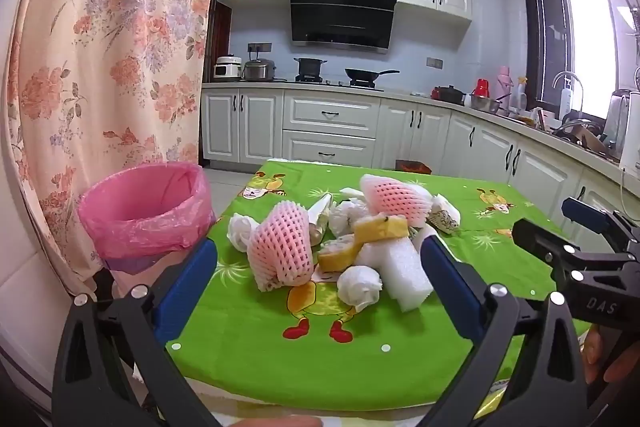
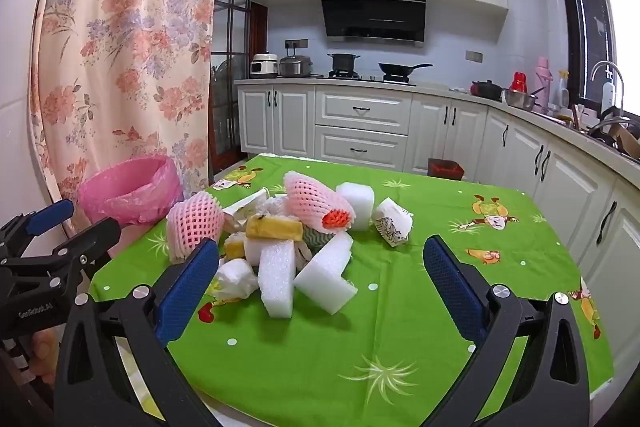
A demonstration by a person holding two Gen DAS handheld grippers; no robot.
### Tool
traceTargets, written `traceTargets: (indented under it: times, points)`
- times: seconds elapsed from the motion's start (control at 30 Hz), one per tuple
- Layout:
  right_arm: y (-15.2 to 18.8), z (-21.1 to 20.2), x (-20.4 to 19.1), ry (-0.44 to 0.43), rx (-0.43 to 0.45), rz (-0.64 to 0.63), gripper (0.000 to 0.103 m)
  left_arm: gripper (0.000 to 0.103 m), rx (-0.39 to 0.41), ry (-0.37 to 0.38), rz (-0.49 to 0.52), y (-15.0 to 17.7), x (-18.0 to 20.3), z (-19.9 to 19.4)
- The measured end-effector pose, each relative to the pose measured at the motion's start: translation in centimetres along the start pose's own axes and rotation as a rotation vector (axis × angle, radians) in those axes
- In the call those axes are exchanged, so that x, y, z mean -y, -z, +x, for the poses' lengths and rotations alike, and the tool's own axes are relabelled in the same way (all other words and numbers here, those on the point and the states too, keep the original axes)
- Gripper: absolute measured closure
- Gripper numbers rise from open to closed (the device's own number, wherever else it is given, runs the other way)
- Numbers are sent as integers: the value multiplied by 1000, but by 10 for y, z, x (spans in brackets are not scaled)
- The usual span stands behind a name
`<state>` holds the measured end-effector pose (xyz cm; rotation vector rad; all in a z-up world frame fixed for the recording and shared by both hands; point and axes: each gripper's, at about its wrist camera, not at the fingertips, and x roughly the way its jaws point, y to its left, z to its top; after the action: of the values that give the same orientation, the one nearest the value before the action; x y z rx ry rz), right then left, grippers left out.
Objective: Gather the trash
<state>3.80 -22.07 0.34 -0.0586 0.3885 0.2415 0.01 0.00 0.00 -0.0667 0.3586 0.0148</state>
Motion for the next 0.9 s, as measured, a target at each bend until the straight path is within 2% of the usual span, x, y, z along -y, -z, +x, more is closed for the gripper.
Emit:
traceTargets:
  times: [0.9]
  points:
    - [-3, -13, 6, -2, 49, 15, 7, 4, -1, 4, -10, 4, 0, 1]
